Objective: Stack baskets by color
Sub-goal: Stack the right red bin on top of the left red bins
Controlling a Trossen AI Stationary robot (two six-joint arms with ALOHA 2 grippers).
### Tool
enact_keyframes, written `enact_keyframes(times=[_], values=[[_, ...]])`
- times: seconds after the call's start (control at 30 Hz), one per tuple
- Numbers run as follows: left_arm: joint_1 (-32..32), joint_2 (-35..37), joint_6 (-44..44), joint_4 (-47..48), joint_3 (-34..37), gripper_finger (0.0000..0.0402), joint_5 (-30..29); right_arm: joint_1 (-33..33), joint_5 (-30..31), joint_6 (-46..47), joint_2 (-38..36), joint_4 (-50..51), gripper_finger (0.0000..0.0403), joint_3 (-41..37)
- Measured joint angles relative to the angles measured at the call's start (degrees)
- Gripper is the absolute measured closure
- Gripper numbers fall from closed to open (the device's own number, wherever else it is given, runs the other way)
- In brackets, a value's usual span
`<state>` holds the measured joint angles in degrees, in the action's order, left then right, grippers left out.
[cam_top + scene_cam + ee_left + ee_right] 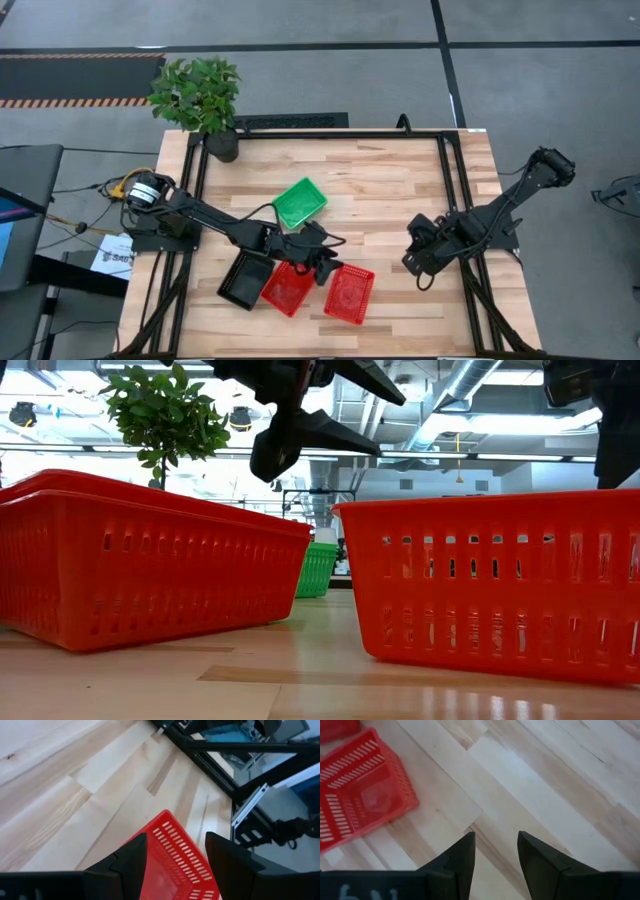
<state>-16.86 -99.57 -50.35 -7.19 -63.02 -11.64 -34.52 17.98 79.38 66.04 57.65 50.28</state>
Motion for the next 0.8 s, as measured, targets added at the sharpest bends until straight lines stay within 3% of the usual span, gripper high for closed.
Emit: enact_keyframes(times=[0.5, 0.8], values=[[0.26, -0.83, 5.91, 4.08, -0.02, 0.0214, -2.69, -1.14, 0.97, 11.82, 0.32, -4.69, 0.0233, 0.00], [0.37, -1.54, 6.62, 3.91, -0.09, 0.0214, -4.98, -1.73, 1.57, 12.30, 5.68, -9.79, 0.0233, 0.00]])
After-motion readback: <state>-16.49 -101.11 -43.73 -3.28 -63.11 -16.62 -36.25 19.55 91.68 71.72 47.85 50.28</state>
